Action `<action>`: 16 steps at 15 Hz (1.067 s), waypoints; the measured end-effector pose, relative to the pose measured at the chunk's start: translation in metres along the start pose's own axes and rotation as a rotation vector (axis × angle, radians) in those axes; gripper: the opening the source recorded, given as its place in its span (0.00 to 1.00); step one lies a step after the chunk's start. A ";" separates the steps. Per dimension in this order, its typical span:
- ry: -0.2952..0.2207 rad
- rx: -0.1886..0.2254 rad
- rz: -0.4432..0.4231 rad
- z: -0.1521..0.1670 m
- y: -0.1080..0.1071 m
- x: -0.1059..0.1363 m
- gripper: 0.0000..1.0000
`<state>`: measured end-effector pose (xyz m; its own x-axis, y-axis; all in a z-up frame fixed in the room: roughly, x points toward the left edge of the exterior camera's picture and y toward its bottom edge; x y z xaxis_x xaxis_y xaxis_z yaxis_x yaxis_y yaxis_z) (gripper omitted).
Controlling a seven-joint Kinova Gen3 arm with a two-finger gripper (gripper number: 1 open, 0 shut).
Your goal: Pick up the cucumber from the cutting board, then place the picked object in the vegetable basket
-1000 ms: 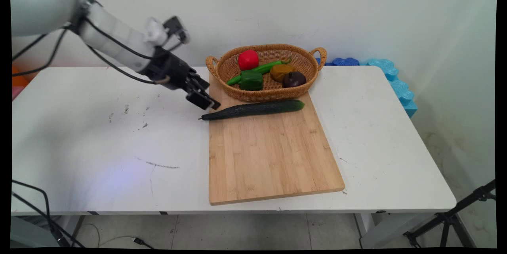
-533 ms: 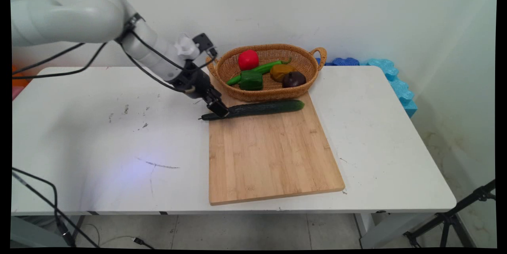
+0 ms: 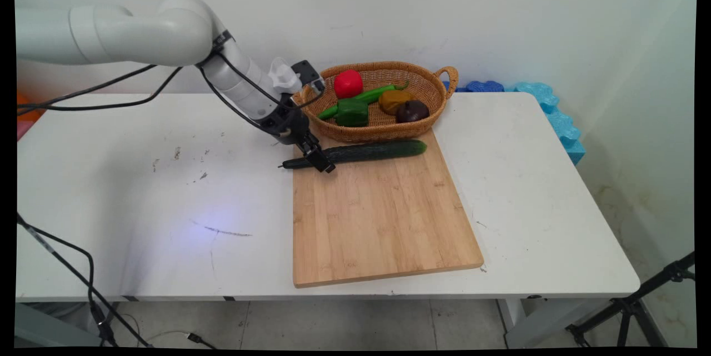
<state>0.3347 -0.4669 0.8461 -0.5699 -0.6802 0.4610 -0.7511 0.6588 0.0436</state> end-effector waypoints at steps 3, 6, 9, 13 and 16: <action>-0.014 -0.003 0.008 0.008 -0.003 0.004 1.00; -0.026 -0.006 0.018 0.014 -0.006 0.007 0.00; -0.035 -0.009 0.032 0.017 -0.008 0.008 0.00; -0.038 -0.019 0.049 0.017 -0.007 0.010 0.00; -0.034 -0.041 0.058 0.011 -0.002 0.011 0.00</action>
<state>0.3265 -0.4791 0.8411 -0.6237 -0.6507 0.4332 -0.7025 0.7096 0.0545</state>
